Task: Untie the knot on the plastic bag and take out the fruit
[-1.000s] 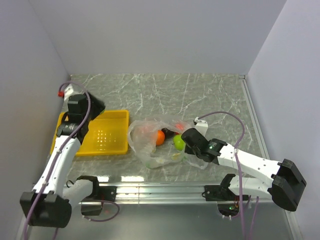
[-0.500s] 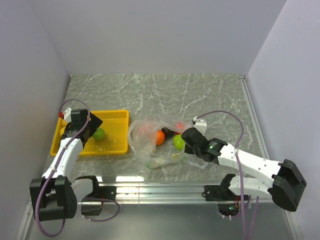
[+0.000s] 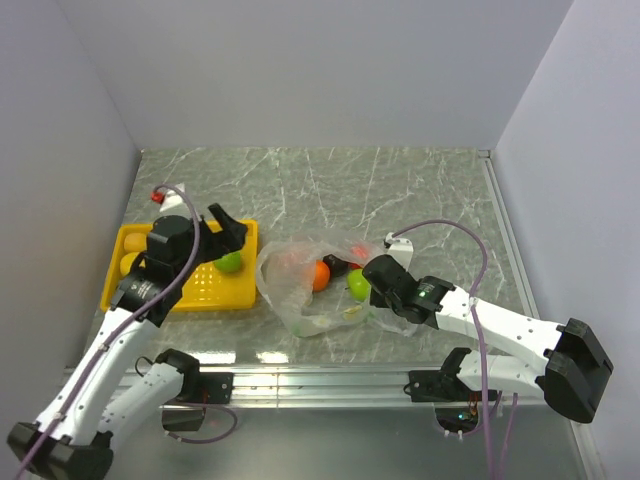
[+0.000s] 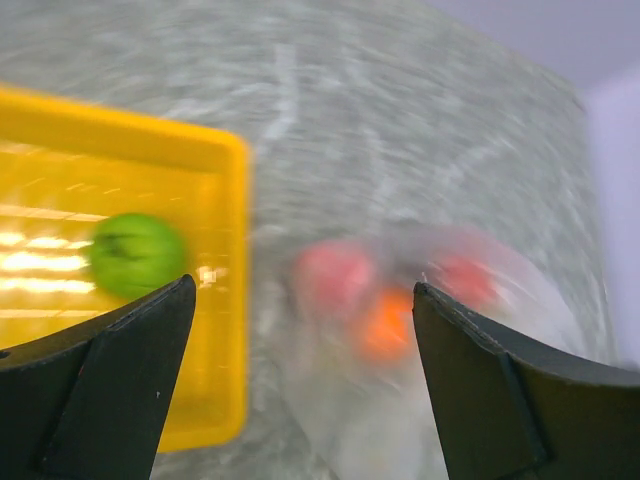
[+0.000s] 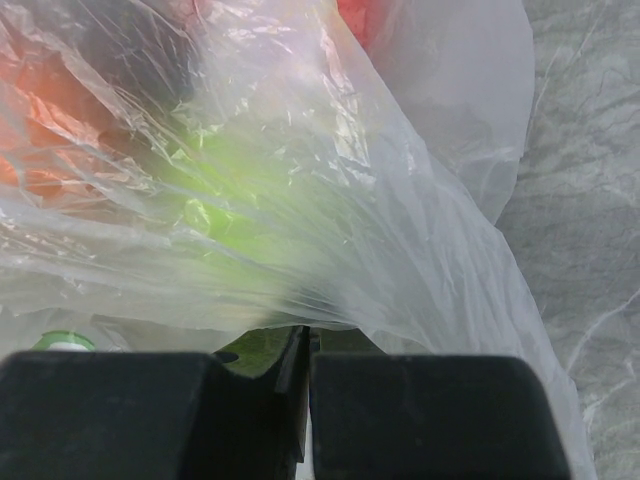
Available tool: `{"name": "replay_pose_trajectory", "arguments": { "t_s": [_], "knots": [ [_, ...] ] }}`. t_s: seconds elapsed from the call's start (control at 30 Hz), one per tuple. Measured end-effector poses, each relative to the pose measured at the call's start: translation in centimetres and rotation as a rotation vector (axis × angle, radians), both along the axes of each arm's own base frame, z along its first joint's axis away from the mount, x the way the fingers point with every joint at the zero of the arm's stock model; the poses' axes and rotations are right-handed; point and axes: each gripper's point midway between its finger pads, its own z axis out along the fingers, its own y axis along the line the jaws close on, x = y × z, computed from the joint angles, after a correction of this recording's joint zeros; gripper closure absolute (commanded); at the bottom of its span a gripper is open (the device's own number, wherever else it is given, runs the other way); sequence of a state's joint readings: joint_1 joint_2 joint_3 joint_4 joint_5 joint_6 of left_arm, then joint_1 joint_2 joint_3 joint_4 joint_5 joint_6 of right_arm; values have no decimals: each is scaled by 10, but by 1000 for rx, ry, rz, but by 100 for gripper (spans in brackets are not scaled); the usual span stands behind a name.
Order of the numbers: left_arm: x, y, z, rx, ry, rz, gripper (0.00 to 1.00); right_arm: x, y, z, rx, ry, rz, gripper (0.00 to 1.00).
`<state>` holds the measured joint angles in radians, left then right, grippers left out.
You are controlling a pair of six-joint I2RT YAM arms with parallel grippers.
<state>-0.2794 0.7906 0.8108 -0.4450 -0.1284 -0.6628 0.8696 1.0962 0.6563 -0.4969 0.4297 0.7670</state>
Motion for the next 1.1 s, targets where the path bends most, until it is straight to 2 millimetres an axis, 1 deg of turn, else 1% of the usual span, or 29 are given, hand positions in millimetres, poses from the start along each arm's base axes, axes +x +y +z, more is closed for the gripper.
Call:
{"name": "replay_pose_trajectory", "arguments": {
  "t_s": [0.07, 0.17, 0.27, 0.37, 0.4, 0.43, 0.5, 0.57, 0.63, 0.73, 0.8, 0.93, 1.0, 1.1],
  "knots": [
    [-10, -27, 23, 24, -55, -122, 5, 0, -1, 0, -4, -1, 1, 100],
    [-27, -71, 46, 61, -104, -308, 7, 0, -1, 0, -9, -3, 2, 100],
    [-44, -108, 57, 111, -115, -456, 8, 2, 0, 4, -5, -9, 1, 100],
    [-64, -154, 65, 188, -114, -615, 12, 2, 0, 5, -1, -12, 0, 100],
    [-72, -172, 75, 211, -136, -673, 15, 2, 0, 5, -2, -12, 0, 100],
    [-78, -185, 72, 225, -132, -714, 15, 2, 0, 5, -1, -13, 0, 100],
    [-90, -212, 71, 260, -143, -801, 19, 2, 0, 6, -1, -13, -2, 100],
    [-94, -228, 60, 303, -135, -855, 22, 2, -1, 6, 0, -14, -4, 100],
    [-93, -238, 40, 362, -102, -886, 23, 2, -1, 7, 2, -15, -5, 100],
    [-87, -248, 8, 448, -46, -916, 25, 2, -1, 7, 5, -17, -6, 100],
    [-84, -252, -9, 497, -17, -934, 25, 2, -1, 8, 7, -17, -7, 100],
    [-79, -257, -36, 570, 27, -957, 27, 2, -1, 9, 11, -20, -7, 100],
    [-73, -257, -50, 602, 43, -954, 27, 0, -2, 8, 6, -14, -7, 100],
    [-57, -251, -72, 636, 83, -937, 26, 0, -3, 8, 6, -14, -7, 100]
  ]
}}
